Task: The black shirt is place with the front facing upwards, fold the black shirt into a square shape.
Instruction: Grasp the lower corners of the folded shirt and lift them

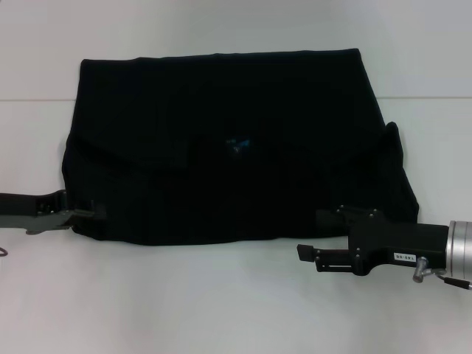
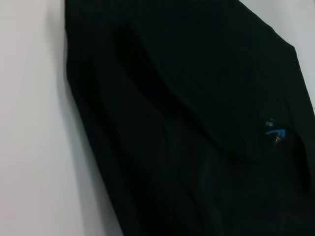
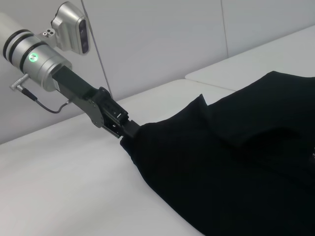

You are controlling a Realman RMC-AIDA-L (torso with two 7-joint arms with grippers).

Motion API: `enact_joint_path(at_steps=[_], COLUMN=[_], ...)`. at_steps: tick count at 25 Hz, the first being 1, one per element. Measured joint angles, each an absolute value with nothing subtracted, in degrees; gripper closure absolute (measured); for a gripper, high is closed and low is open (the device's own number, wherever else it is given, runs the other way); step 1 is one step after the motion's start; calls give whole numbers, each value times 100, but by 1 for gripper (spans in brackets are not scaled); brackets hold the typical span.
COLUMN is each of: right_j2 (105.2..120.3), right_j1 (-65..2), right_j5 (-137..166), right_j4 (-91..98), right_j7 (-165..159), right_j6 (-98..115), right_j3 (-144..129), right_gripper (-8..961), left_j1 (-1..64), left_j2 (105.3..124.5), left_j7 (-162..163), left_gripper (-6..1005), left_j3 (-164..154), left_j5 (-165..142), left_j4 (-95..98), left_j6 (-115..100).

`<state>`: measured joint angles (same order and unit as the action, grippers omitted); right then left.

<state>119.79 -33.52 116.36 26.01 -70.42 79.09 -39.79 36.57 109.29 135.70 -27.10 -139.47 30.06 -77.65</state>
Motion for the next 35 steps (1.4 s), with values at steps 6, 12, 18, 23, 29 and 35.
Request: enact_joint_path(at_steps=[6,12,18,23,29,35], right_j2=[11947,11642,10862,10608,10830,11018], right_j1=[-3340,-3334,-3533,-3968,-4518,-4717], right_j5=[11628,11692,12579,13886,14702,14830], right_j4=[2637,3134,3917,4214,3968,3517], right_j7=[-7188,-8864,-12238,-14150,-14473,-14419], right_j6=[7968,7971,7982,7990,7829,7429], right_j3=[-3950,-3970,-4011,-3896,-4000,-4153], right_gripper=[71,71,70,70,70,70], left_j1=[3657,3660,3677,3680,3682,3682], left_j2=[10925,10917,10909,10906,10915,10918], left_j7=[13560,13517,13467,13436,13421,13421], left_gripper=[563,839,972,973,973,972], left_j3=[-2810,-2811,-2809,-2806,-2798,-2791], left_j5=[-13949,-13949,-13948,-13938,-13906,-13904], left_j4=[3006,3006,3006,3005,2986,2993], left_j6=[-7731,-7707,-7754,-7792,-7813,-7870])
